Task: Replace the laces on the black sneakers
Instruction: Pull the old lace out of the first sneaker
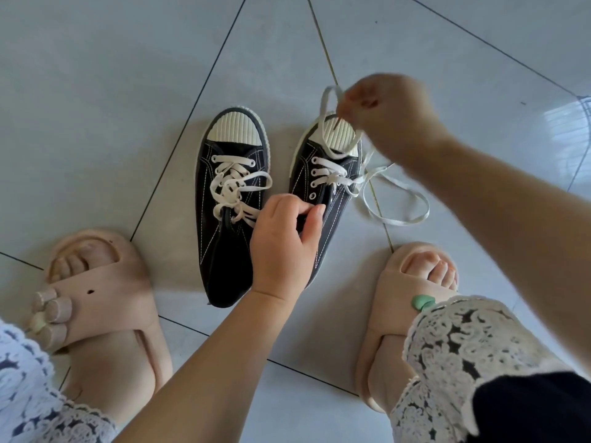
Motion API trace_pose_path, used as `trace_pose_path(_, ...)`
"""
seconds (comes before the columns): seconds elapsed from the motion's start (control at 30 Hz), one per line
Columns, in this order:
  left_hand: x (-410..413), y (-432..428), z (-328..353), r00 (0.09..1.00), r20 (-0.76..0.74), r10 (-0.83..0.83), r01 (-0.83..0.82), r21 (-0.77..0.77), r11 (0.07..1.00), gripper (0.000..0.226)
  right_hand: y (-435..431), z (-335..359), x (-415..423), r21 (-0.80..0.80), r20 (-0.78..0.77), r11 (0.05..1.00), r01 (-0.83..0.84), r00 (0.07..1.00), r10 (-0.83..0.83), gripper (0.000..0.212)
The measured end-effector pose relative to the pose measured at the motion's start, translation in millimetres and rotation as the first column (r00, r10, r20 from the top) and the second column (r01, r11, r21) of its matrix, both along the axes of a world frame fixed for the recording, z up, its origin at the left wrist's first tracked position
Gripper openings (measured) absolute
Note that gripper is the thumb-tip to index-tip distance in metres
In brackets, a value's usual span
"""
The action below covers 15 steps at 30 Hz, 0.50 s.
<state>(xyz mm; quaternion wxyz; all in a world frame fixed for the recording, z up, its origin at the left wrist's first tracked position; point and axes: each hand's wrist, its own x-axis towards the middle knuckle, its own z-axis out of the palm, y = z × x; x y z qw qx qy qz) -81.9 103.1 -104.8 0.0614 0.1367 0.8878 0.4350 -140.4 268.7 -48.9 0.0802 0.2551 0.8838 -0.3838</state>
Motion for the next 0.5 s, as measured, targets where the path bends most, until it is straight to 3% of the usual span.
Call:
trace_pose_path(0.1, -2.0, -0.3, 1.8, 0.999, 0.035, 0.024, -0.023, -0.012, 1.0, 0.017, 25.0, 4.6, 3.7, 0.149, 0.068, 0.987, -0.054, 0.997, 0.044, 0.021)
trace_pose_path(0.2, -3.7, 0.3, 4.1, 0.997, 0.065, 0.047, -0.045, -0.02, 0.999, 0.014, 24.5, -2.2, 27.3, 0.274, 0.024, 0.961, -0.032, 0.999, 0.026, 0.021)
trace_pose_path(0.33, -5.4, 2.3, 7.3, 0.999, 0.052, -0.012, 0.012, 0.005, 1.0, 0.013, 3.0, -15.9, 63.2, 0.052, 0.131, 0.991, -0.124, 0.985, 0.116, 0.015)
trace_pose_path(0.4, -7.6, 5.1, 9.3, 0.995, 0.08, -0.062, 0.063, -0.004, 0.998, 0.019, -8.4, -25.4, 72.1, 0.036, 0.183, 0.986, -0.164, 0.971, 0.155, 0.012)
trace_pose_path(0.5, -10.2, 12.6, 10.4, 0.99, 0.083, -0.11, 0.116, -0.066, 0.991, 0.028, -15.5, -35.2, 72.7, 0.022, 0.176, 0.999, -0.035, 0.984, 0.031, 0.013)
